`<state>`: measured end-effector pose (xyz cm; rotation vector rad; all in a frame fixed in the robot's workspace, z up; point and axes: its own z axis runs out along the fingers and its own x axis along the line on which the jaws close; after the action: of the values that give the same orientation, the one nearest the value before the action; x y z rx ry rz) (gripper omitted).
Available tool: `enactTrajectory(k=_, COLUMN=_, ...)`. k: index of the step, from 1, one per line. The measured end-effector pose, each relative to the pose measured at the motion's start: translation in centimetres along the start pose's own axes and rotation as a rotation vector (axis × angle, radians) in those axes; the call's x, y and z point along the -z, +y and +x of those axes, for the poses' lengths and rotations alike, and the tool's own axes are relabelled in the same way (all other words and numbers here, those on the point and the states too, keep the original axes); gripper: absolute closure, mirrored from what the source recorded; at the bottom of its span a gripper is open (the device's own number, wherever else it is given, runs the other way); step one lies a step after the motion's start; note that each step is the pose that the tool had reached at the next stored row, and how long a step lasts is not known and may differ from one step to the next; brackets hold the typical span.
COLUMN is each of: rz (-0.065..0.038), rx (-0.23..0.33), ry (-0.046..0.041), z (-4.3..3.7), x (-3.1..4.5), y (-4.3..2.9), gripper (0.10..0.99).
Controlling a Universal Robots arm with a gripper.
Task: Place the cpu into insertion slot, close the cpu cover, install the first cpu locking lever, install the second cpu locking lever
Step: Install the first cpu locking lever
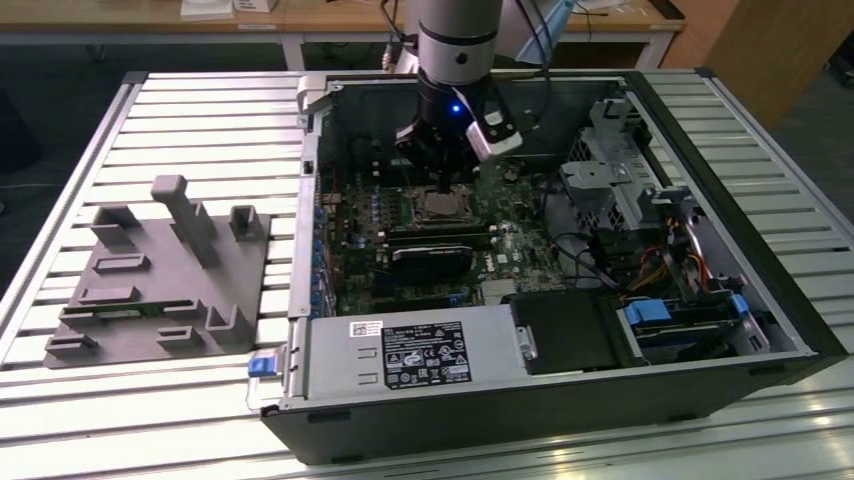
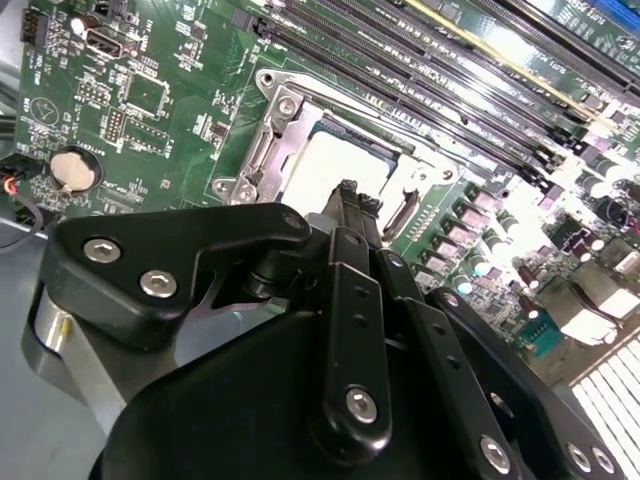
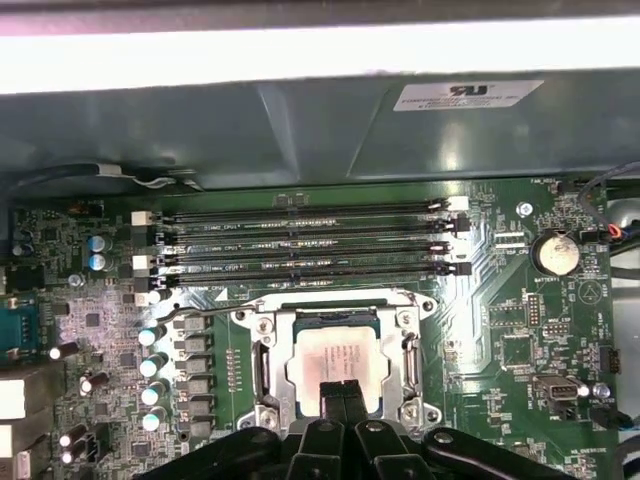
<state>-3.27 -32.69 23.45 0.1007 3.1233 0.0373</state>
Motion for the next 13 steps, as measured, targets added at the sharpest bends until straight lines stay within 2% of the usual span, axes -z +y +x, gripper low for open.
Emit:
enactTrajectory(k=8, rz=0.000, rx=0.000, ry=0.0000, z=-0.02, x=1.19, y=0.03, gripper=0.980)
enactTrajectory(k=13, rz=0.000, rx=0.000, ry=0.0000, z=0.03, x=1.25, y=0.03, gripper=0.980)
